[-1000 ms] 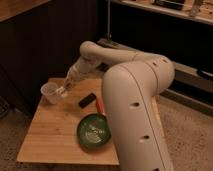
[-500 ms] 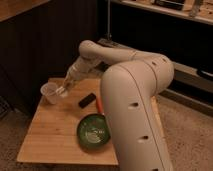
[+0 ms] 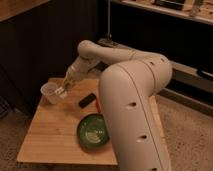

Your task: Place the white sponge in the ceramic cup

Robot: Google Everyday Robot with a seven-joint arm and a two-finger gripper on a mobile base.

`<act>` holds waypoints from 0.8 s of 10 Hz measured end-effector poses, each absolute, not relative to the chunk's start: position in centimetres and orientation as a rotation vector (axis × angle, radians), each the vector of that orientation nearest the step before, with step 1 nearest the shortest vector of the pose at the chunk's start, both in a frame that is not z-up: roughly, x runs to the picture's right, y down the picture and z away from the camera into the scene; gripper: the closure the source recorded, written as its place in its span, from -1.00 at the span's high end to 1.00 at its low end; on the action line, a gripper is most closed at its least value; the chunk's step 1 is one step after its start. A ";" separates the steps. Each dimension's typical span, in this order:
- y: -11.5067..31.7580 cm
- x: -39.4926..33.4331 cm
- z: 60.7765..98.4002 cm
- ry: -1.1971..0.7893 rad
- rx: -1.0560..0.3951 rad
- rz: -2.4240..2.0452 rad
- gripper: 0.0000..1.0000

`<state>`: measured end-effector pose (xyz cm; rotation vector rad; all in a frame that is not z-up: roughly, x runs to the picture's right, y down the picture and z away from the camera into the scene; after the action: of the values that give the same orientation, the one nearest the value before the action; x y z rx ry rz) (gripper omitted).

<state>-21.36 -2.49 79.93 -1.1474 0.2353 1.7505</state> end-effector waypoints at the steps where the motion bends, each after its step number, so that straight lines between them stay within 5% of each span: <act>1: -2.8 -21.7 80.1 0.222 -1.151 1.707 -1.00; 8: -4.8 -26.5 83.8 -0.149 -1.517 1.356 -1.00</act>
<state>-26.45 -4.84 83.80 -1.5170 -0.1494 1.3564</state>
